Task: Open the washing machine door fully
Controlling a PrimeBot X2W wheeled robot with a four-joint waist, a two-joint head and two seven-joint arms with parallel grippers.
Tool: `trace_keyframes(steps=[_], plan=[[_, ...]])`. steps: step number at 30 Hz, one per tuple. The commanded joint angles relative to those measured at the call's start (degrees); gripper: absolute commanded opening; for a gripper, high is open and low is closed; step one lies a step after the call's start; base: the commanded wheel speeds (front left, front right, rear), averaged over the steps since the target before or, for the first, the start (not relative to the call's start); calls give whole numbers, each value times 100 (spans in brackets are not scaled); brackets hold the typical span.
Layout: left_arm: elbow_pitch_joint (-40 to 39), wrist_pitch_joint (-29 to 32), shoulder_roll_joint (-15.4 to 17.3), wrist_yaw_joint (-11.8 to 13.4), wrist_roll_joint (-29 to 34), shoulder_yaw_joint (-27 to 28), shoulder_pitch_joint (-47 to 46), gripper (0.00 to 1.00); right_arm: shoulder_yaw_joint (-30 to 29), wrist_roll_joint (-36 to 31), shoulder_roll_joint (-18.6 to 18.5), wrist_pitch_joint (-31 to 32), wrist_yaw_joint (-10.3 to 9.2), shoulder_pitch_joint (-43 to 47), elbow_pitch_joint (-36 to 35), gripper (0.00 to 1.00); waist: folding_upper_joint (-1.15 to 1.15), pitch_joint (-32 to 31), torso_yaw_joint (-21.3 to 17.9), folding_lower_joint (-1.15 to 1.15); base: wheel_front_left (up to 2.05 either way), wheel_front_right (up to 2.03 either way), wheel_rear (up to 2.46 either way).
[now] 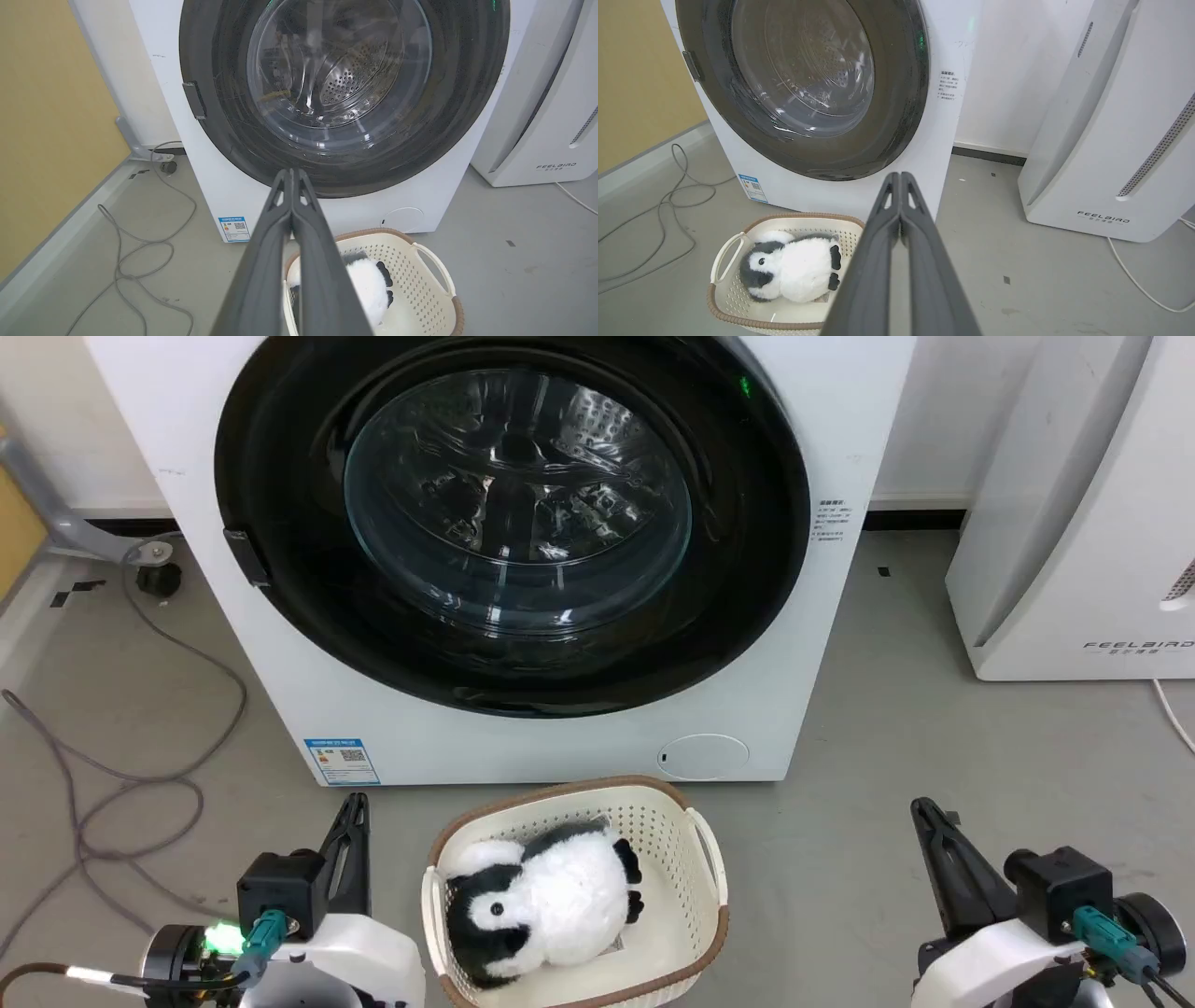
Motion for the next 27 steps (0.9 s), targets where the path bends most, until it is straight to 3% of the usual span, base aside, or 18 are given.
trace_keyframes(steps=[1,27], plan=[[-29,2,-2,16,16,12,-6,0,-1,-44,4,5,5,-79,13,0,0,0,0,0,0,0,0],[-29,2,-2,16,16,12,-6,0,-1,-44,4,5,5,-79,13,0,0,0,0,0,0,0,0]])
